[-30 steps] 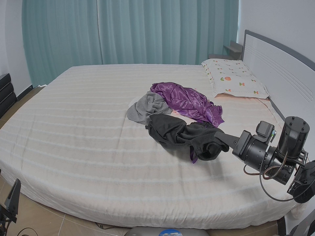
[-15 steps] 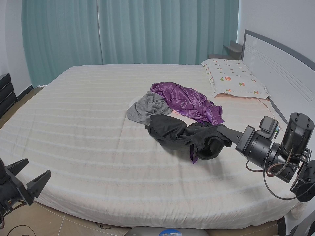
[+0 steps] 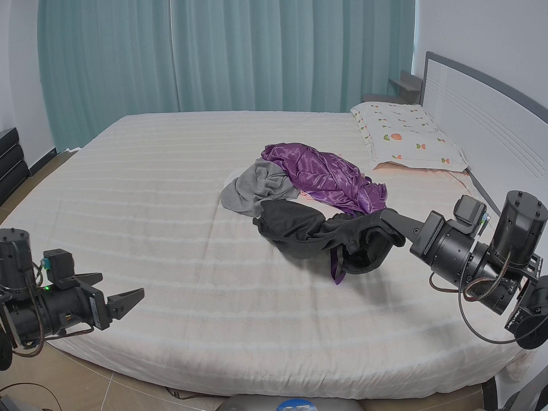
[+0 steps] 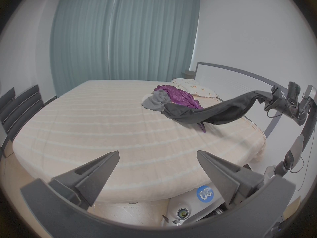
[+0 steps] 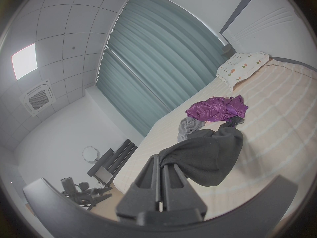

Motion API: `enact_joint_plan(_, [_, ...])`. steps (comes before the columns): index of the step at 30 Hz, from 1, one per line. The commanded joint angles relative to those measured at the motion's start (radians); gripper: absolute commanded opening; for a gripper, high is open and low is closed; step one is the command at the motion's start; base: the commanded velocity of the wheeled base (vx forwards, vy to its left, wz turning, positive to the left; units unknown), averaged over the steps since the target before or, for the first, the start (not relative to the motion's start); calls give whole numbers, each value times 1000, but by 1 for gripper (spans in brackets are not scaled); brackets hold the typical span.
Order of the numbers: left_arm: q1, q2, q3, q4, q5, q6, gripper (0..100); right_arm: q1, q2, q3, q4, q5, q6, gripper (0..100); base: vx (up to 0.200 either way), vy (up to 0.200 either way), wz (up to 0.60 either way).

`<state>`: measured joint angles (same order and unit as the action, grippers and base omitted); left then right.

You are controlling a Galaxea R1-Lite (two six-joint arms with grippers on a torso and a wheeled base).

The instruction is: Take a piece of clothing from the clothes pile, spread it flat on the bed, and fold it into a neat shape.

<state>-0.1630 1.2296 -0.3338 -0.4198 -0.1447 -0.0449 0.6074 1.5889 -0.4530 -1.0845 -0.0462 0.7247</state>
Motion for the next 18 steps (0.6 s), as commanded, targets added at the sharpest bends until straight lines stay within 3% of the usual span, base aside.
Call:
enact_joint_plan(1, [-98, 205, -50, -56, 2, -9, 100, 8, -61, -4, 0, 0, -4, 0, 0, 0, 0])
enact_joint_plan(7, [-224, 360, -108, -128, 56, -46, 100, 21, -113, -19, 1, 8, -8, 0, 0, 0, 0])
enact_joint_plan(12, [-325, 495, -166, -218, 102, -128, 100, 69, -122, -18, 9, 6, -8, 0, 0, 0, 0])
enact_joint_plan(18, [-417, 620, -212, -272, 162, -133, 100, 91, -121, -55, 0, 6, -22, 0, 0, 0, 0])
